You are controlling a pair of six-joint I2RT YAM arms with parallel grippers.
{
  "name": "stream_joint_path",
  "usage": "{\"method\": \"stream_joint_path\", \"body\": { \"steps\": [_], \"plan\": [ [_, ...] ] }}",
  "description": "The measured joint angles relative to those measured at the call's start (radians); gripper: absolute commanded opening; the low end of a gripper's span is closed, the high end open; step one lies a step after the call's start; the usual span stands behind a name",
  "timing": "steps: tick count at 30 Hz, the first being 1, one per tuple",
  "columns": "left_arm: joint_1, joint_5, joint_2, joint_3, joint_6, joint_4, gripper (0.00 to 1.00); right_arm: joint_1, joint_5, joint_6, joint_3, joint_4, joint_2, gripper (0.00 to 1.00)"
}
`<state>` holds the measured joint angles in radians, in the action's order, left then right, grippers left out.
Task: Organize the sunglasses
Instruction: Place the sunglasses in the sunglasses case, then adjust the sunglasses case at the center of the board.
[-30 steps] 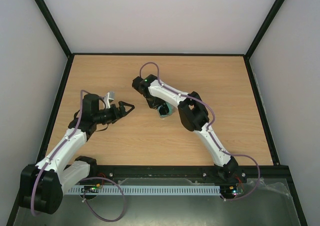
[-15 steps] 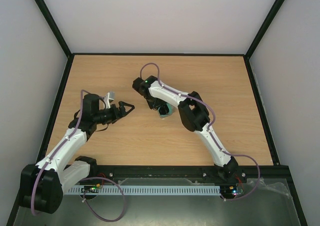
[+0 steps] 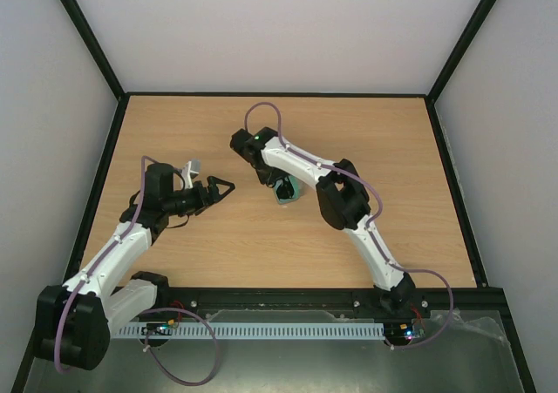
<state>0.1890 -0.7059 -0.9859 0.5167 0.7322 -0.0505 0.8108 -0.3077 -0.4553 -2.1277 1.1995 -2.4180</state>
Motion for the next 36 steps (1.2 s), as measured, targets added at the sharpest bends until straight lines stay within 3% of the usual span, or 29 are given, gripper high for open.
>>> {"method": "stream_joint_path", "body": {
  "steps": [8, 12, 14, 20, 23, 36],
  "plan": [
    [0.000, 0.005, -0.011, 0.000, -0.002, 0.000, 0.99, 0.000, 0.069, -0.006, -0.002, -0.055, 0.187, 0.49],
    [0.000, 0.013, -0.018, 0.000, -0.008, -0.003, 0.99, -0.018, 0.119, -0.017, 0.061, -0.141, 0.336, 0.34],
    [0.000, 0.021, -0.020, 0.000, -0.011, -0.006, 0.99, -0.048, 0.182, -0.027, 0.175, -0.224, 0.447, 0.25],
    [0.000, 0.054, -0.074, 0.000, -0.020, -0.006, 0.99, -0.287, 0.414, -0.047, 0.598, -0.499, 0.732, 0.27],
    [0.003, 0.073, -0.141, 0.003, -0.025, 0.001, 0.99, -0.399, 0.515, -0.053, 0.742, -0.607, 0.768, 0.30],
    [0.102, 0.195, -0.491, 0.176, -0.023, 0.039, 0.97, -0.498, 0.816, -0.054, 0.987, -0.891, 0.767, 0.31]
  ]
}}
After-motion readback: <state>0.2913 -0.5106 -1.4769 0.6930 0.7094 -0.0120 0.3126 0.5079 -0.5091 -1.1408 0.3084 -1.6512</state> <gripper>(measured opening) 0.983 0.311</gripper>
